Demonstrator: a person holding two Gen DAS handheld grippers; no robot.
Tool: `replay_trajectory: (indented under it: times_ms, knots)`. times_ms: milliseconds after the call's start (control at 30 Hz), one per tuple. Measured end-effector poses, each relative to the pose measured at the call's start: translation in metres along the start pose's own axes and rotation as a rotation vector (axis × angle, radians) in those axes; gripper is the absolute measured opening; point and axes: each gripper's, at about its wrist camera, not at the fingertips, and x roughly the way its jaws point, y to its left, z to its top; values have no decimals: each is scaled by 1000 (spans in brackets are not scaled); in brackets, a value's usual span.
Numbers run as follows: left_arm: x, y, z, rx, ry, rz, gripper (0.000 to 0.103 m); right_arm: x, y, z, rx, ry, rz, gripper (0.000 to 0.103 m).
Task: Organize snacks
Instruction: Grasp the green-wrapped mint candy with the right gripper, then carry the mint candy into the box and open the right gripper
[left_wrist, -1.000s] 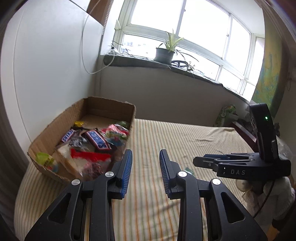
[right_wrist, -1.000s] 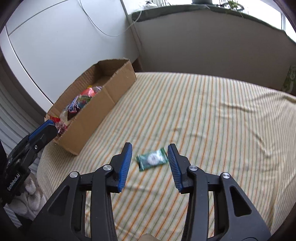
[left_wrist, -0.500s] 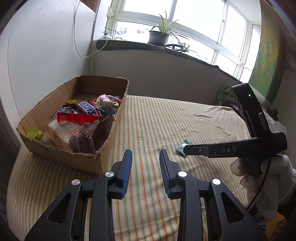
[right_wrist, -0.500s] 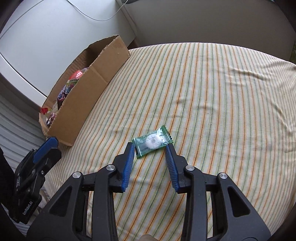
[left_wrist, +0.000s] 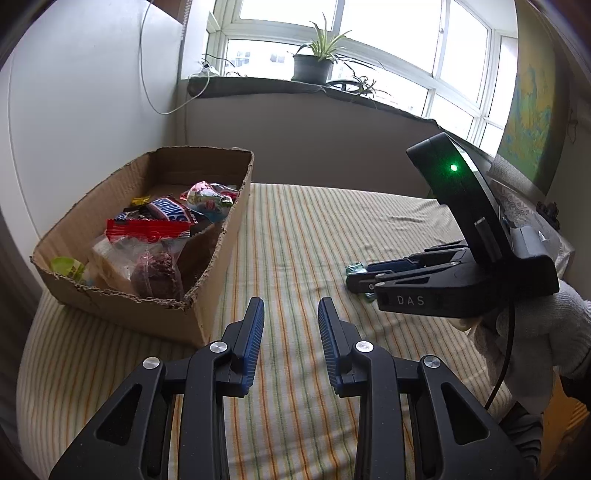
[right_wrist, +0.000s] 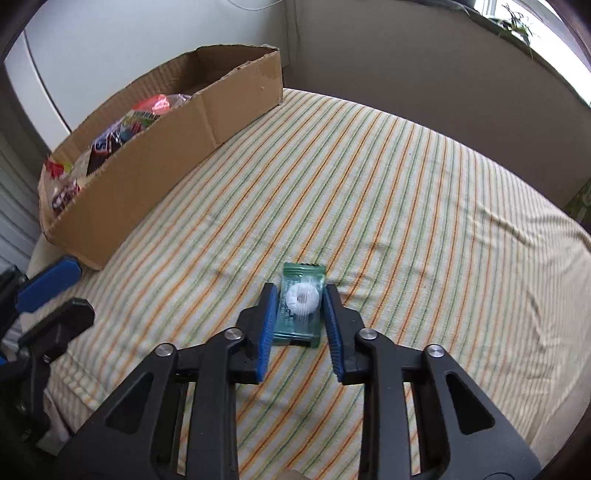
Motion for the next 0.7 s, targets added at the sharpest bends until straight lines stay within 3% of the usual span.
replay_trajectory:
  times_ms: [367,700]
  knots:
    - [3,0,-1,2,10,6,29,-10,0,-2,-4,-3,28,22]
    - [3,-1,-2,6,12,6,29,-50,16,32,-35,-123,74,22]
